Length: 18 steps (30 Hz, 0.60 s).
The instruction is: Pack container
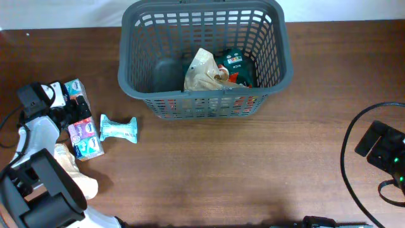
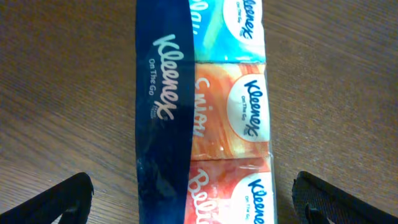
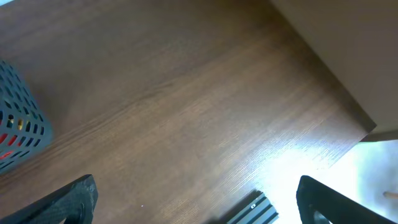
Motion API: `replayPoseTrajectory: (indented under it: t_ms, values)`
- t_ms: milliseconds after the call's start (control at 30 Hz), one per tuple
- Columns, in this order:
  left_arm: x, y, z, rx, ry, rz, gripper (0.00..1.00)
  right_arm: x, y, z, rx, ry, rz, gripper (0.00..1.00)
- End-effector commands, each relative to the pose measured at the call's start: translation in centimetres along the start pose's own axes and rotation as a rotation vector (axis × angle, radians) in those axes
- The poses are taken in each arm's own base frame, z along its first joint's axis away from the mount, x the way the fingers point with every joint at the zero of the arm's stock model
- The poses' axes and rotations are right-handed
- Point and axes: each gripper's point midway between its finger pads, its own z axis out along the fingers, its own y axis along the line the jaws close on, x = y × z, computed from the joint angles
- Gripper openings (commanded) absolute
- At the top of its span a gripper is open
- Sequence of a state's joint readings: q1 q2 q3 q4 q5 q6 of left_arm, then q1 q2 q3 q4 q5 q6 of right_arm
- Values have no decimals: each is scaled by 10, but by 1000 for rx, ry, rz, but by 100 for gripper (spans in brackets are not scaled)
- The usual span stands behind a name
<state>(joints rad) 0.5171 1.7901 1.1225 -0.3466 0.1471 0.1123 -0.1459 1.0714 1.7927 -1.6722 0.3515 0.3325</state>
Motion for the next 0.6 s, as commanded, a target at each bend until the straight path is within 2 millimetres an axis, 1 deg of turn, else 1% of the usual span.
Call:
replayPoseTrajectory:
  t_ms: [0, 67, 200, 233, 267, 333, 367, 400, 433, 467, 500, 567]
  values:
    - [4, -2, 13, 17, 23, 15, 97, 0, -1, 2, 14, -1, -16, 99]
    - [12, -1, 25, 18, 51, 10, 97, 0, -1, 2, 13, -1, -16, 99]
    - [28, 0, 41, 24, 103, 2, 97, 0, 0, 2, 10, 0, -16, 99]
    - [33, 0, 45, 26, 119, -1, 96, 0, 0, 2, 10, 0, -16, 99]
    - [36, 0, 47, 27, 128, -2, 93, 0, 0, 2, 10, -1, -16, 99]
    - [39, 0, 50, 28, 136, -3, 61, 0, 0, 2, 10, 0, -16, 99]
    - [38, 0, 50, 28, 133, -3, 39, 0, 0, 2, 10, 0, -16, 99]
    - [37, 0, 50, 28, 128, -2, 28, 0, 0, 2, 10, 0, -16, 99]
    - [36, 0, 50, 32, 125, -2, 22, 0, 0, 2, 10, 0, -16, 99]
    - [36, 0, 50, 32, 124, -2, 2, 0, 0, 2, 10, -1, -16, 99]
    - [36, -2, 50, 40, 124, -2, 2, 0, 0, 2, 9, -1, -15, 99]
    - [25, -12, 42, 98, 89, -2, 2, 0, 0, 2, 9, 0, -16, 99]
